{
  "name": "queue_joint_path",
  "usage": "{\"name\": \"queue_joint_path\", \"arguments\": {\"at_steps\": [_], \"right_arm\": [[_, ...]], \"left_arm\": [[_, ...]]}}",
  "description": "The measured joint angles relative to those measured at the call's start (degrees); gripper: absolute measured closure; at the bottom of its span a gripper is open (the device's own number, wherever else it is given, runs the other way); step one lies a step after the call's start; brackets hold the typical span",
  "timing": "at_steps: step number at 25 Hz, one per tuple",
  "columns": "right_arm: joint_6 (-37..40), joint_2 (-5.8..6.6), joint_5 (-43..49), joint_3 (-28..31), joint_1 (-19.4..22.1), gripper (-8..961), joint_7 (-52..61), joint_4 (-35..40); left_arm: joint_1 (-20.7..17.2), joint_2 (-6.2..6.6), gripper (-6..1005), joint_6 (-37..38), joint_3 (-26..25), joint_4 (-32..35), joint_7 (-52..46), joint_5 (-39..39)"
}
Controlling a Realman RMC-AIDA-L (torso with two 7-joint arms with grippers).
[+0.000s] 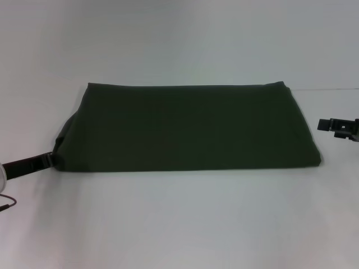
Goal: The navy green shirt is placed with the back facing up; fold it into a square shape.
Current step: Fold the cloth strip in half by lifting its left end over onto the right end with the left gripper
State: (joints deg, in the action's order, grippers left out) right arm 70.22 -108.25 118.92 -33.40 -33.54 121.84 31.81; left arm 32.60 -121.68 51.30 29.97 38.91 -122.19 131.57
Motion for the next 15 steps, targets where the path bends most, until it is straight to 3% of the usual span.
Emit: {"name": "queue_joint_path", "arguments": {"at_steps": [3,8,15], "right_arm": [[-0.8,-0.06,1.3,0.0,-0.3,194,0.5,-0.4],[-1.7,-0.51,4.3,0.0,-0.5,195,2.4,-0.4],[-5.2,-1.69,7.0,0.0,-0.7,200,3.0,-0.7]], "left_arm": [[0.0,-0.03,886,1.3,0.0,0.6,0.0,0.0],[0.0,-0.05,995,4.0,-0.1,1.9,-0.1,-0.5],[-0.1,-0.06,994,5.1,-0.3,2.4,-0.3,-0.6]]}}
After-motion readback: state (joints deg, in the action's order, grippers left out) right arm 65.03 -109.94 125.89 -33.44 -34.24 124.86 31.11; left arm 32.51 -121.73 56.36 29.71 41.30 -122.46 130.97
